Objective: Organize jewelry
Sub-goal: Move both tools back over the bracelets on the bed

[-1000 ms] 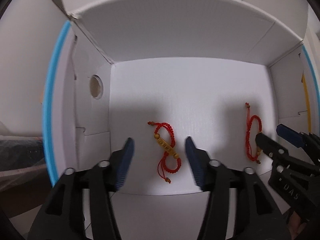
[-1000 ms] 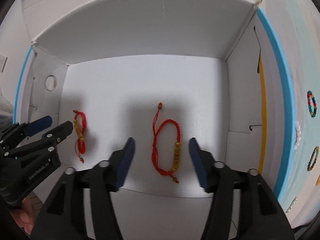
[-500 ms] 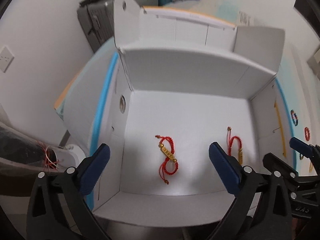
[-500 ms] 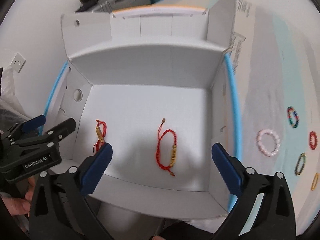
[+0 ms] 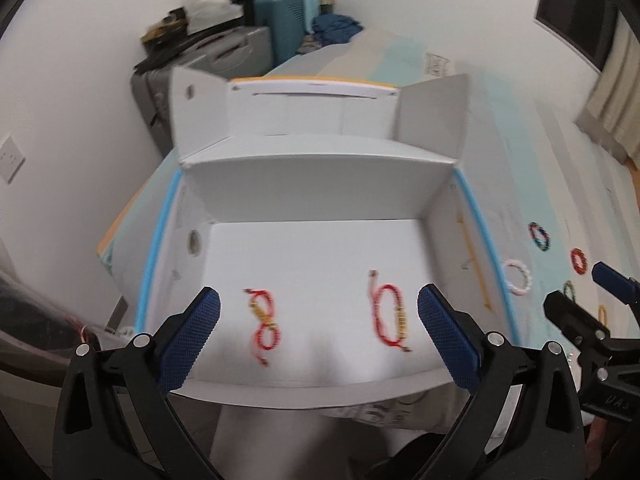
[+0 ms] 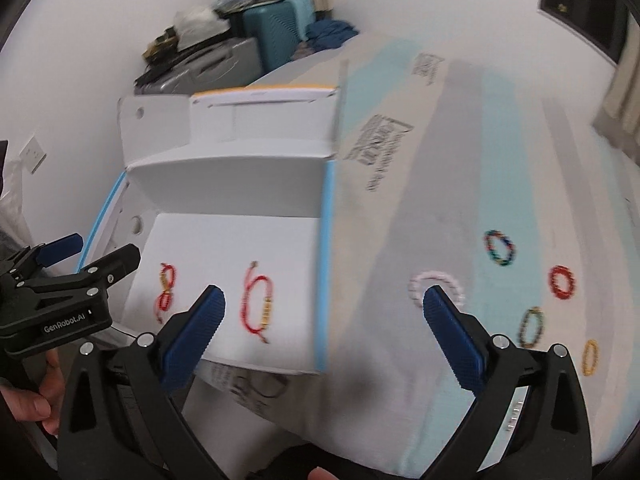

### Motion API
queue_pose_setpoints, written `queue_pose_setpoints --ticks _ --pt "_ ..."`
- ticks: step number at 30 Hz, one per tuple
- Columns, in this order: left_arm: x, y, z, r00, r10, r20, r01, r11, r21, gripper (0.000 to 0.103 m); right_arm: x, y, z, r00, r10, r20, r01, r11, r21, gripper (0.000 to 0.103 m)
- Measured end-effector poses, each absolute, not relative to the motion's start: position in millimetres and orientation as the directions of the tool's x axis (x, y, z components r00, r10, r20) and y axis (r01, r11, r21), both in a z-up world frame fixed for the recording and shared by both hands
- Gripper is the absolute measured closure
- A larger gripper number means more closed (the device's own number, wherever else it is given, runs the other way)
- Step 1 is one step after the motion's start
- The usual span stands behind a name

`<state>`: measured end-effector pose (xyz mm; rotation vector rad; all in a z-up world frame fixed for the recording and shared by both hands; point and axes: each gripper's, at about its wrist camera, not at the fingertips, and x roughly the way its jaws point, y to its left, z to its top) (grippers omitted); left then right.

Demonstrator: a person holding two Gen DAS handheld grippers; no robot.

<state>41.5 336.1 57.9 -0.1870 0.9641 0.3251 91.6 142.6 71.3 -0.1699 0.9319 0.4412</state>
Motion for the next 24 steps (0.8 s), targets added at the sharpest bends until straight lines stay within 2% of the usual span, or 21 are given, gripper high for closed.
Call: queue_pose_setpoints --ticks 15,24 --pt "82 186 64 0.594 0.053 -0.803 -0.109 0.994 -0.015 0.006 97 -29 94 0.612 0.174 -0.771 -0.243 0.970 0.026 0.007" --pt "119 108 43 0.585 -0.025 -0.811 -0.008 0.999 -0.037 0.006 110 -142 80 0.615 0.086 -0.784 -0.108 0.994 0.025 0.007"
